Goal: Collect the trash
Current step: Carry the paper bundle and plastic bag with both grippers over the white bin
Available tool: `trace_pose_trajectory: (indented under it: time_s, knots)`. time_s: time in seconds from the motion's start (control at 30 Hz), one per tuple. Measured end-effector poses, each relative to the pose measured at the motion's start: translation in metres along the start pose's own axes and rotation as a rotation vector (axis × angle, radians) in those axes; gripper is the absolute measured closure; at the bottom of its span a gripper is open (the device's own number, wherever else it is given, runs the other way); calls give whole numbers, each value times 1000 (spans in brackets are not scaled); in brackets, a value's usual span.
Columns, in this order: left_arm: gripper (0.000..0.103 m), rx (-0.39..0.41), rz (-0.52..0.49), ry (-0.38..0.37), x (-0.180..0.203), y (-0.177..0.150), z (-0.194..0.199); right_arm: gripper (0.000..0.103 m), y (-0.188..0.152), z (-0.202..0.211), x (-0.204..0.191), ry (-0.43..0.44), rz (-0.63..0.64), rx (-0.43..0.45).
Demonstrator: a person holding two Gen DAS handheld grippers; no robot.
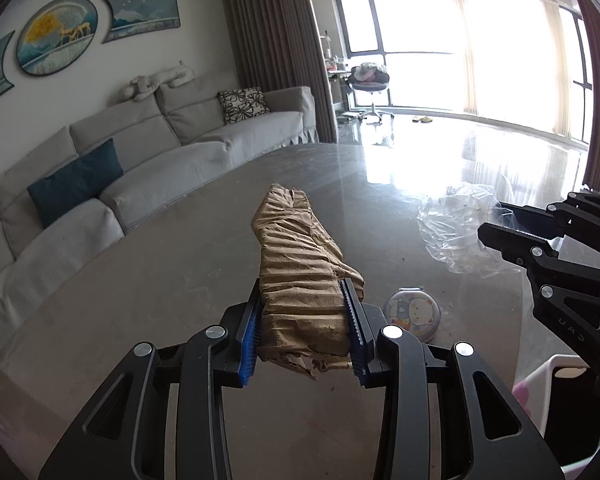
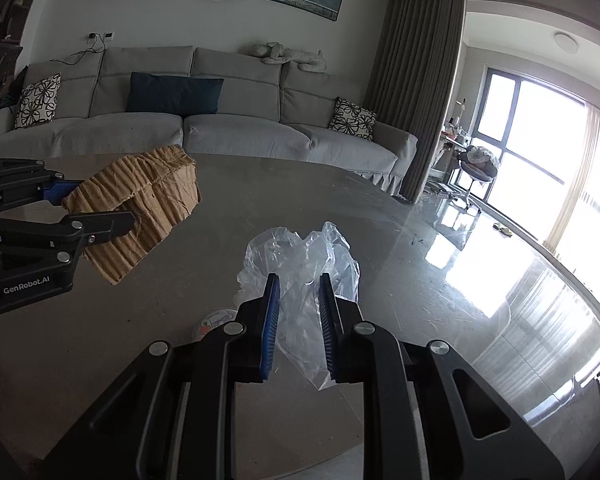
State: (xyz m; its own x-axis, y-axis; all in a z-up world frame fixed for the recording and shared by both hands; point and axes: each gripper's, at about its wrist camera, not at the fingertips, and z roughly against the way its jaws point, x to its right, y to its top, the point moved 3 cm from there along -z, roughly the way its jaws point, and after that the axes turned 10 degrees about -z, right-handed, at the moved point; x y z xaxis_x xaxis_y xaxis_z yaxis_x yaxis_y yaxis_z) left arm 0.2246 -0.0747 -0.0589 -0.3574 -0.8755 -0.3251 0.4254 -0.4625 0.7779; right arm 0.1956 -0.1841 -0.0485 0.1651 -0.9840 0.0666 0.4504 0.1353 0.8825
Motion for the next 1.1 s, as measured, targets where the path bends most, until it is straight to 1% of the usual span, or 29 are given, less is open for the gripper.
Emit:
trace_pose_trajectory:
  time_s: [0.13,0.27,0.5,0.6,0.7,0.83,1.1]
  knots:
    - [65,28,-52,-39,27,3,20,82,-8,38,8,-2,16,3]
    - [65,42,-62,-88,45,5,39,82,-20,73,22,-19,8,-5]
    - [65,56,-109,-150,85,2,69,82,-47,133,50,-95,-17,-14]
    - [65,57,-125,-178,103,-1,81,82,-54,152,58,-124,-26,-18]
    - [65,59,-143,-197,122,-4,93,82,-67,172,66,-150,-32,-25]
    - [65,66,-157,-217,144,-4,107,82,-76,194,74,-181,-46,-28]
    - [65,74,-193,-283,192,-4,129,82,-90,224,85,-230,-74,-28]
